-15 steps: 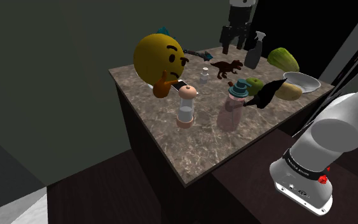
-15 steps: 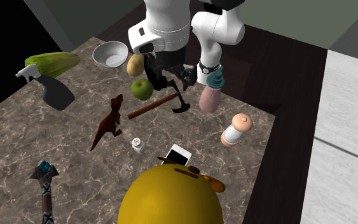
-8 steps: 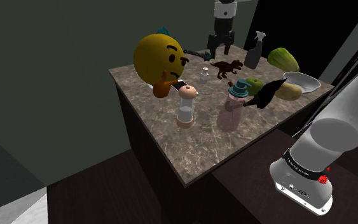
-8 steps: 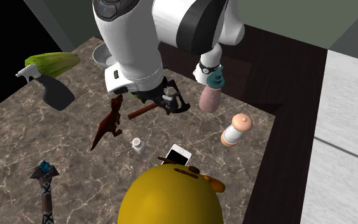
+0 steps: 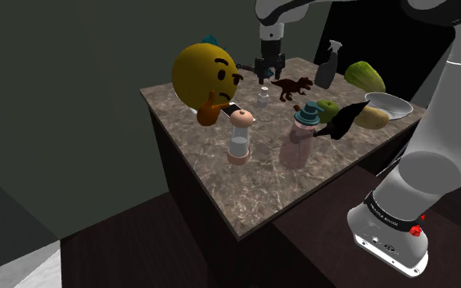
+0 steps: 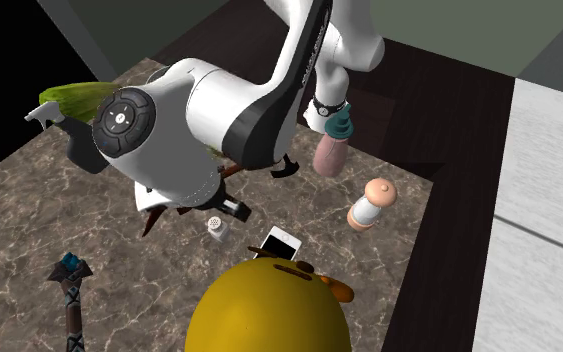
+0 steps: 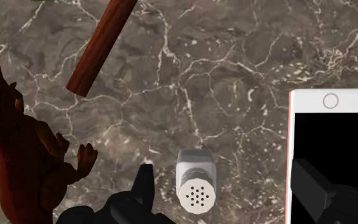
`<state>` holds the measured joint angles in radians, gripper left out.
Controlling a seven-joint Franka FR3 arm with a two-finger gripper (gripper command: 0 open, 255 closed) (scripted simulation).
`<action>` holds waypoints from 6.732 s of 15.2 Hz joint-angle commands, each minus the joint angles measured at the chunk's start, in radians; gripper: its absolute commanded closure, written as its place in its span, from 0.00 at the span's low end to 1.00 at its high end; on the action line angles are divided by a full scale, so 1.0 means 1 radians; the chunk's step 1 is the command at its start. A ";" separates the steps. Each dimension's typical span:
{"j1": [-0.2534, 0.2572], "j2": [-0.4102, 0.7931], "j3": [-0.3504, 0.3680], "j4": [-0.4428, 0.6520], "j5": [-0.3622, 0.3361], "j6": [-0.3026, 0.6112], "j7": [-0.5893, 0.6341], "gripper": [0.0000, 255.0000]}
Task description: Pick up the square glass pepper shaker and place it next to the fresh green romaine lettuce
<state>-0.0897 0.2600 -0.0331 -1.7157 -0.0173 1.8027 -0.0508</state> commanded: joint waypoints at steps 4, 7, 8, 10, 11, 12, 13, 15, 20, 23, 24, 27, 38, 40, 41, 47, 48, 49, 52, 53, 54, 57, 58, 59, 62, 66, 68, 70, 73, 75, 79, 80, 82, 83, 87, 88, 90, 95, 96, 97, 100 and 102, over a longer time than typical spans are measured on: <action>-0.015 0.228 -0.006 0.233 0.009 -0.044 -0.013 0.00; -0.018 0.261 -0.006 0.241 0.010 -0.025 -0.015 0.00; -0.018 0.261 -0.006 0.228 0.010 -0.012 -0.015 0.00; -0.018 0.262 -0.006 0.202 0.010 0.014 -0.015 0.00; -0.018 0.263 -0.006 0.190 0.010 0.028 -0.015 0.00; -0.019 0.264 -0.006 0.178 0.010 0.041 -0.015 0.00; -0.019 0.264 -0.006 0.170 0.010 0.048 -0.015 0.00; -0.019 0.264 -0.006 0.171 0.010 0.048 -0.015 0.00; -0.019 0.264 -0.006 0.171 0.010 0.048 -0.015 0.00; -0.019 0.264 -0.006 0.171 0.010 0.048 -0.015 1.00; -0.019 0.265 -0.006 0.171 0.010 0.048 -0.015 1.00; -0.018 0.265 -0.006 0.171 0.010 0.048 -0.015 1.00; -0.018 0.229 -0.007 0.225 0.009 -0.042 -0.016 1.00; -0.018 0.222 -0.007 0.241 0.009 -0.065 -0.016 1.00; -0.018 0.218 -0.007 0.250 0.009 -0.077 -0.017 1.00; -0.018 0.204 -0.007 0.308 0.008 -0.150 -0.018 1.00; -0.018 0.202 -0.007 0.319 0.008 -0.163 -0.018 1.00; -0.018 0.201 -0.008 0.331 0.008 -0.175 -0.018 1.00; -0.019 0.198 -0.008 0.367 0.008 -0.214 -0.019 1.00; -0.019 0.198 -0.008 0.380 0.008 -0.227 -0.019 1.00; -0.019 0.198 -0.008 0.393 0.008 -0.241 -0.019 1.00; -0.019 0.199 -0.008 0.436 0.008 -0.282 -0.020 1.00; -0.019 0.200 -0.008 0.451 0.008 -0.296 -0.020 1.00; -0.019 0.202 -0.008 0.467 0.008 -0.310 -0.021 1.00; -0.020 0.208 -0.008 0.518 0.008 -0.354 -0.022 1.00; -0.021 0.223 -0.008 0.595 0.009 -0.417 -0.023 1.00; -0.021 0.234 -0.008 0.639 0.009 -0.451 -0.024 1.00; -0.035 0.214 -0.014 0.616 0.007 -0.447 -0.043 1.00; -0.074 0.154 -0.032 0.522 -0.001 -0.411 -0.101 1.00; -0.100 0.122 -0.046 0.473 -0.006 -0.393 -0.141 1.00; -0.153 0.074 -0.074 0.401 -0.018 -0.364 -0.221 1.00; -0.166 0.065 -0.082 0.387 -0.020 -0.358 -0.242 1.00; -0.192 0.051 -0.097 0.365 -0.026 -0.347 -0.284 1.00; -0.206 0.045 -0.105 0.356 -0.028 -0.342 -0.305 1.00; -0.260 0.033 -0.136 0.336 -0.038 -0.327 -0.390 1.00; -0.274 0.033 -0.144 0.335 -0.040 -0.324 -0.411 1.00; -0.301 0.036 -0.161 0.336 -0.043 -0.319 -0.455 1.00; -0.375 0.061 -0.200 0.366 -0.046 -0.313 -0.565 1.00; -0.390 0.069 -0.207 0.377 -0.045 -0.313 -0.587 1.00; -0.405 0.079 -0.214 0.389 -0.045 -0.314 -0.609 1.00; -0.454 0.114 -0.235 0.437 -0.040 -0.319 -0.676 1.00; -0.488 0.144 -0.248 0.478 -0.034 -0.325 -0.720 1.00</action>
<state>-0.5592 0.3816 -0.2749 -1.2694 -0.0556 1.4845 -0.7461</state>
